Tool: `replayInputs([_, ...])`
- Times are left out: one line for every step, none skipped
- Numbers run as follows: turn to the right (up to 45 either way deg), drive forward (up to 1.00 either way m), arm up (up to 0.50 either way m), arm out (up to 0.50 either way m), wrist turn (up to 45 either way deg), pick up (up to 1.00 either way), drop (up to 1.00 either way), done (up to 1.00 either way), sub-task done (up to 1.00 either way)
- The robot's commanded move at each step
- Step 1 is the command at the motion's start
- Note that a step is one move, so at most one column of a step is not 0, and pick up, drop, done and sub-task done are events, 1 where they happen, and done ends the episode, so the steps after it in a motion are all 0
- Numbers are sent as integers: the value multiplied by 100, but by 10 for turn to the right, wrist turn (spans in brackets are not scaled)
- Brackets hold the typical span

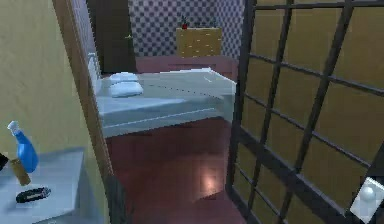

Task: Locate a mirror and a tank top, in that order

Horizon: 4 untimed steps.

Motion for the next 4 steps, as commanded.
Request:
replayInputs([0,95,0,0,0,0,0,0,0])
replayInputs([-240,0,0,0,0,0,0,0,0])
replayInputs([0,45,0,0,0,0,0,0,0])
replayInputs([450,0,0,0,0,0,0,0,0])
